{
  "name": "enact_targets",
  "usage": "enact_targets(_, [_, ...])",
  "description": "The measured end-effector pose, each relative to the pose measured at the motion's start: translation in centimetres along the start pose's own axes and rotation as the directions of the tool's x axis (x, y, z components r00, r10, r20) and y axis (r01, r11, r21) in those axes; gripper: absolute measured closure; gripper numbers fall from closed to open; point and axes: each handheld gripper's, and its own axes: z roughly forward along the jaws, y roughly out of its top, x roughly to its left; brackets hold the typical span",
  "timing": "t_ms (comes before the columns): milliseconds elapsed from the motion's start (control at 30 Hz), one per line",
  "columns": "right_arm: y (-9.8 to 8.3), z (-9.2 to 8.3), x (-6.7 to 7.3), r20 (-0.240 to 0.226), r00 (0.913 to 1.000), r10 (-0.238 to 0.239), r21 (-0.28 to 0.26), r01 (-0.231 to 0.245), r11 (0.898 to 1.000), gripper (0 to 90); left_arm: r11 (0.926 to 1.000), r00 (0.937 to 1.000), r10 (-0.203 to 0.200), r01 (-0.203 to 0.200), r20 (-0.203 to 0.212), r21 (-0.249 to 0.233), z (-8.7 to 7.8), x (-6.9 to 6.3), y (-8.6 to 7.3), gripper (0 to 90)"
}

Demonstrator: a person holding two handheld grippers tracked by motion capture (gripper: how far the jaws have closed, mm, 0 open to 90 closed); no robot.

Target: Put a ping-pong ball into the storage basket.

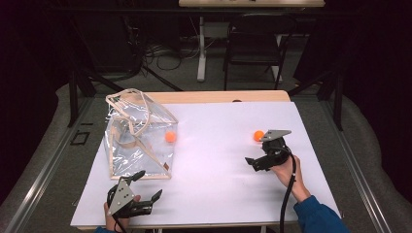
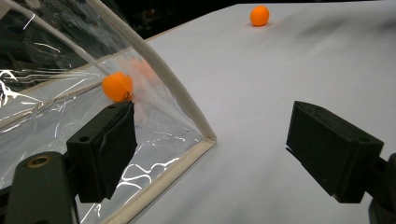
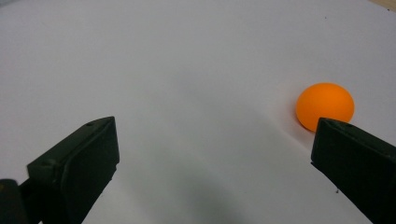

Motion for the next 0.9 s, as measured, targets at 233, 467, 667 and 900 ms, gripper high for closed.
enact_targets(233, [-0.1,0.6,-0.7,0.009,0.9999,0.01,0.012,-0.01,1.0,0.4,1.0,1.0,-0.005,0.005,0.0,-0.001,-0.1,0.0,-0.1,15.8])
enact_targets(467, [0.6,0.9,-1.5,0.028,0.9995,0.015,0.021,-0.016,1.0,0.3,1.0,1.0,-0.007,0.007,0.0,0.0,0.0,0.1,-0.1,15.8])
enact_targets(667, [1.1,1.1,-2.1,0.039,0.9986,0.036,0.022,-0.037,0.999,0.1,1.0,1.0,-0.005,0.005,0.002,-0.001,0.0,0.0,-0.1,15.8])
enact_targets(900, [1.8,1.2,-2.5,0.052,0.9977,0.043,0.027,-0.045,0.999,0.0,1.0,0.9999,-0.007,0.007,-0.008,-0.006,-0.1,0.0,0.0,15.8])
